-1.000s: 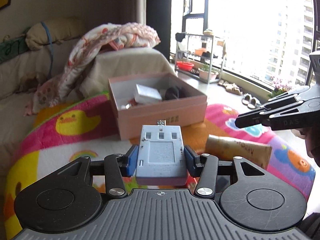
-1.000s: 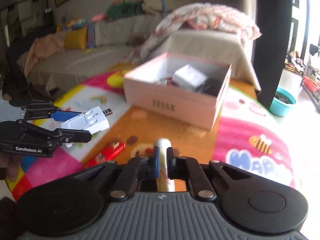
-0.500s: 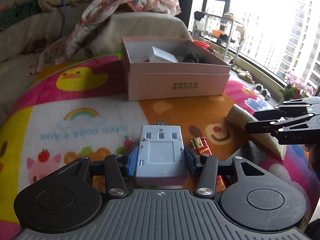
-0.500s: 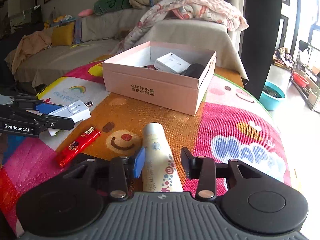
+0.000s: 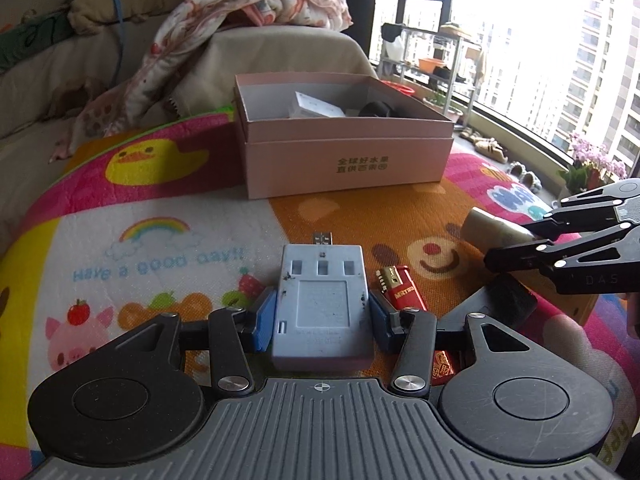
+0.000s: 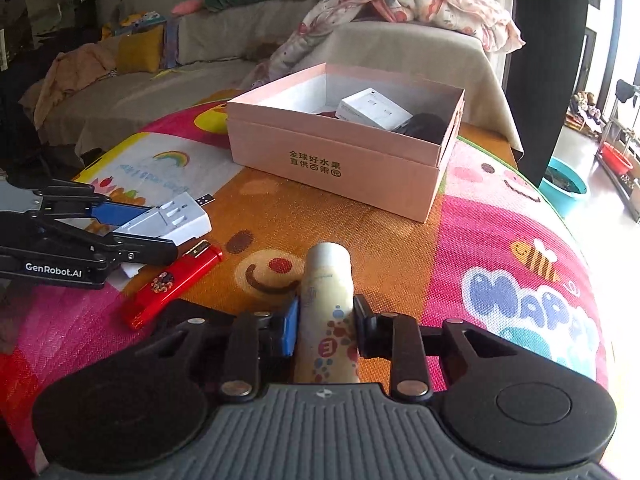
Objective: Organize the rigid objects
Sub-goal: 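Carry the power bank and cream tube over the pink box, then open both grippers to drop the items into the pink box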
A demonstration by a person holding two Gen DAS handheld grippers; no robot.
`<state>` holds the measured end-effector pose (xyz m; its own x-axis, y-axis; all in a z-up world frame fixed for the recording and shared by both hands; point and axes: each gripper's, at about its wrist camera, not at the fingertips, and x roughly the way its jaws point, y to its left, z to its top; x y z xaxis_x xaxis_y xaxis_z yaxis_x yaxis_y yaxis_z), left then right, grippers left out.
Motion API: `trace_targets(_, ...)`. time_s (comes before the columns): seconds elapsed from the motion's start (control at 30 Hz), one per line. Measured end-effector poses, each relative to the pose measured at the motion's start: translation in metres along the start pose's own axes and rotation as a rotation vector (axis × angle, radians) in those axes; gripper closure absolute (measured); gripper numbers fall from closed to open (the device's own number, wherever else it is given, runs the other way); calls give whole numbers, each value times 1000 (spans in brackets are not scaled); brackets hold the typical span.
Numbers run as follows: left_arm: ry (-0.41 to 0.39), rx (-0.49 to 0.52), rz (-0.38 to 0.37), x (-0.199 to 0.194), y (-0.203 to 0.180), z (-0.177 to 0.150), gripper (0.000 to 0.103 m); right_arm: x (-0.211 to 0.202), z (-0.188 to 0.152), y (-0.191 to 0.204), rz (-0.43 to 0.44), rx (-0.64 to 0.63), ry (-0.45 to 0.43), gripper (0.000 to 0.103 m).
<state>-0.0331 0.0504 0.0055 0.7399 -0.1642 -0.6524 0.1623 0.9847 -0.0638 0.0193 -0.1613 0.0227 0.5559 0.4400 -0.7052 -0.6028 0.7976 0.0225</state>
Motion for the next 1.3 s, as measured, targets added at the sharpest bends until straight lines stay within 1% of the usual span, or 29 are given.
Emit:
trace_targets(0.1,1,9,4,0,-2,0,50,-11,-1,-1,9,15,-16,76)
trace_targets(0.2,0,9,5,0,-2,0,50,-23,4,-6,26,44,-51,76)
trace_targets(0.27,-2,-5,-10,-1,-1,1,50,-29,9,-8,28,58,-73,76)
trace_targets(0.33,-27,-18,-48,-6,2,4,50,-35,14,-10,34,71,-92,76)
trace_targets(0.4,-74,1,-64,-12,2,15,50,-40,20,-12,43,79,-110,76)
trace_targets(0.47,-139,34,-71,-21,3,39,50,-47,32,-15,47,83,-144,76)
trace_targets(0.57,-235,72,-62,-25,5,88,50,-53,59,-22,39,96,-209,76)
trace_targets(0.63,-282,65,-77,-17,10,121,50,-49,82,-26,18,95,-255,76)
trace_targets(0.67,-300,41,-89,-10,15,137,50,-44,93,-28,10,97,-264,76)
trace_targets(0.73,-303,-29,-116,10,27,164,50,-27,118,-32,4,110,-270,76)
trace_targets(0.8,-285,-84,-139,30,38,185,50,-5,140,-35,-3,125,-267,76)
trace_targets(0.83,-271,-113,-163,42,46,195,50,6,149,-36,0,141,-269,76)
trace_targets(0.9,-266,-166,-181,58,58,207,51,31,166,-41,43,176,-280,75)
trace_targets(0.93,-262,-185,-183,65,63,212,52,42,172,-43,41,193,-274,72)
trace_targets(1.0,-264,-196,-164,71,72,214,52,62,179,-46,-4,223,-243,63)
trace_targets(1.07,-269,-192,-143,66,76,205,52,67,173,-47,-32,221,-236,63)
trace_targets(1.17,-274,-161,-103,51,72,175,52,56,145,-43,-71,179,-232,62)
trace_targets(1.23,-267,-144,-94,35,66,147,52,46,121,-39,-79,141,-217,52)
trace_targets(1.3,-250,-144,-110,22,59,120,52,34,92,-34,-87,108,-193,46)
